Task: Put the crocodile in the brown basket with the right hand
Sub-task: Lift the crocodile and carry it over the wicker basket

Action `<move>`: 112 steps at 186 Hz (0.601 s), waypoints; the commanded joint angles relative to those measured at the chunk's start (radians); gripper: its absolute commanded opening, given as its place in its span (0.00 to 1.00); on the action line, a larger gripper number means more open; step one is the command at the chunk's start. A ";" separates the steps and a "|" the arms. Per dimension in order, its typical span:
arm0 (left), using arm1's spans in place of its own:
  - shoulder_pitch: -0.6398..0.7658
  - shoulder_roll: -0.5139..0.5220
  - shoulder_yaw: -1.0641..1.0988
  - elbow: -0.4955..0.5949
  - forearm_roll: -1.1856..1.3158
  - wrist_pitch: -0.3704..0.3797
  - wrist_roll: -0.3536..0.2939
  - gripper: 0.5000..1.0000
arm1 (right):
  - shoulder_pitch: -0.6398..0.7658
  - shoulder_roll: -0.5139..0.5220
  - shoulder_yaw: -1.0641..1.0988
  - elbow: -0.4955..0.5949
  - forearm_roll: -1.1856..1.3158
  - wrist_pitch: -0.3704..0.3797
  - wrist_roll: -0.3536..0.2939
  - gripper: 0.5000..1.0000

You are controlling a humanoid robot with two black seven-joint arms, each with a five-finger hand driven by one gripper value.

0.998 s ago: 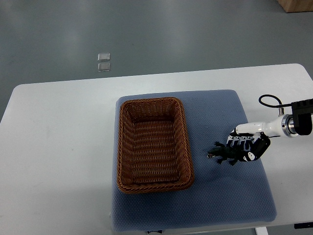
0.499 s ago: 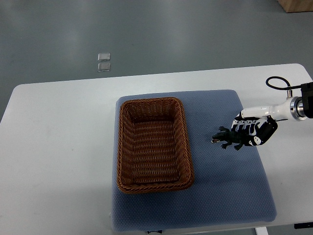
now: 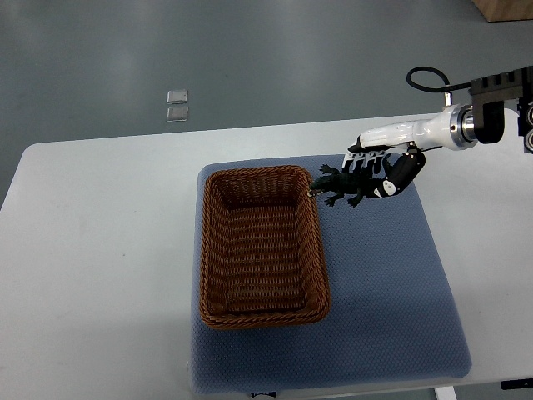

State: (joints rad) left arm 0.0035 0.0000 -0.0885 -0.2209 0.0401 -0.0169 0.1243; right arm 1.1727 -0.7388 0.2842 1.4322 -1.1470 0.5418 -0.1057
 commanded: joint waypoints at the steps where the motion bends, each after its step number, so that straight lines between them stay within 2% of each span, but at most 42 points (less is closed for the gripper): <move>1: -0.002 0.000 0.000 0.000 0.000 0.000 0.000 1.00 | 0.028 0.065 -0.002 -0.032 0.027 -0.003 0.000 0.25; 58: 0.000 0.000 0.000 0.000 0.000 0.000 0.000 1.00 | 0.051 0.289 -0.071 -0.177 0.023 -0.042 0.001 0.27; 112: -0.002 0.000 0.000 0.000 0.000 -0.002 0.000 1.00 | 0.036 0.418 -0.120 -0.274 0.016 -0.108 0.003 0.28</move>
State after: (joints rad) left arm 0.0017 0.0000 -0.0889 -0.2210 0.0401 -0.0169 0.1243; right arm 1.2149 -0.3606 0.1783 1.1832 -1.1295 0.4592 -0.1043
